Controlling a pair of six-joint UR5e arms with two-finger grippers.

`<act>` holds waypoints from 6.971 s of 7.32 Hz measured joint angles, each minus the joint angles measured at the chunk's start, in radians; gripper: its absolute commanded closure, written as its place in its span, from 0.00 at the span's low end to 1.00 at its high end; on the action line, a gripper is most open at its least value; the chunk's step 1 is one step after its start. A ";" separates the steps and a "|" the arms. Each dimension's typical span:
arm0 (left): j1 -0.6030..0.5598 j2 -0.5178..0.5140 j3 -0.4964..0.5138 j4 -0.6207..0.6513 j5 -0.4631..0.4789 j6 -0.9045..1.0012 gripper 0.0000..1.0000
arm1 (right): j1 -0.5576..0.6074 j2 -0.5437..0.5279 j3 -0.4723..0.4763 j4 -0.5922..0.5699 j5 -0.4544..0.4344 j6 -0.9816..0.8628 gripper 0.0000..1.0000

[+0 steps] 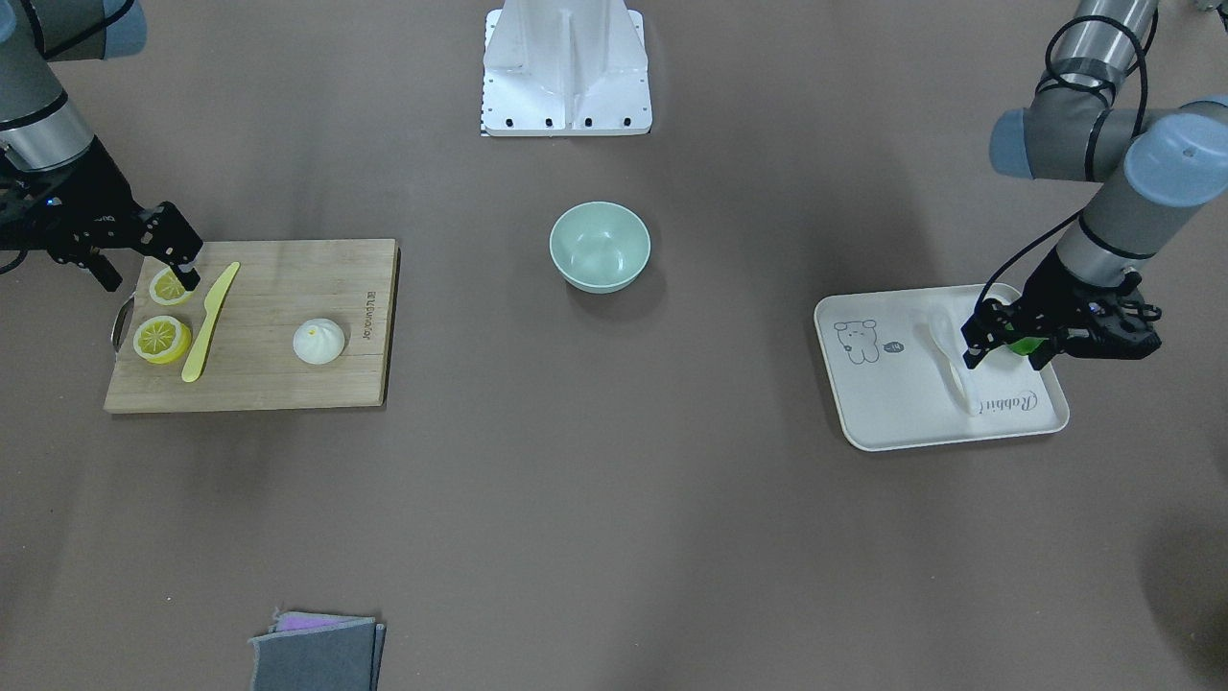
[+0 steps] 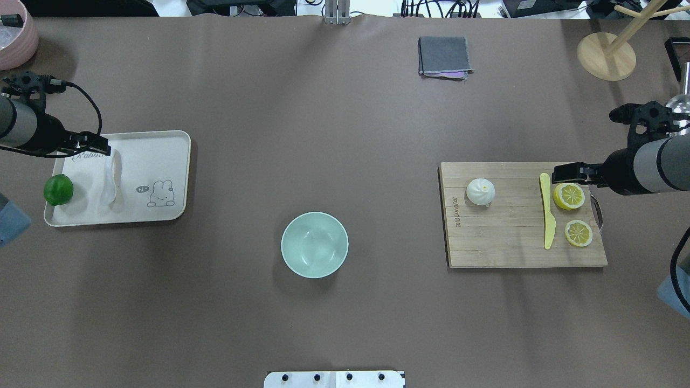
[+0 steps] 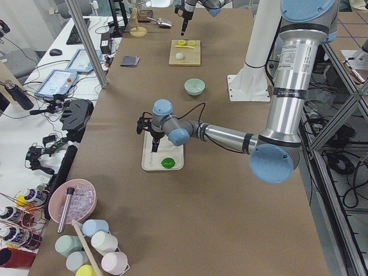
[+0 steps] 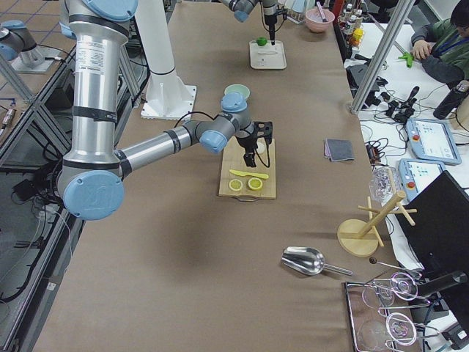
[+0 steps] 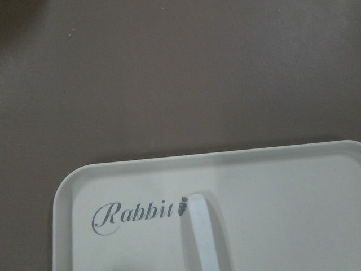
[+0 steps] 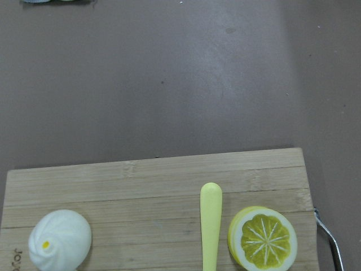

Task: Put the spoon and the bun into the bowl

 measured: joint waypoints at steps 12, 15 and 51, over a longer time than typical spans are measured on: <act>0.075 -0.001 0.074 -0.108 0.048 -0.095 0.99 | -0.003 0.000 0.000 0.000 -0.010 -0.001 0.01; 0.074 -0.006 0.053 -0.110 0.046 -0.102 1.00 | -0.003 -0.001 0.000 0.000 -0.010 -0.001 0.01; 0.034 0.111 -0.401 0.270 -0.057 0.130 0.02 | -0.315 0.328 -0.165 -0.286 -0.404 0.092 1.00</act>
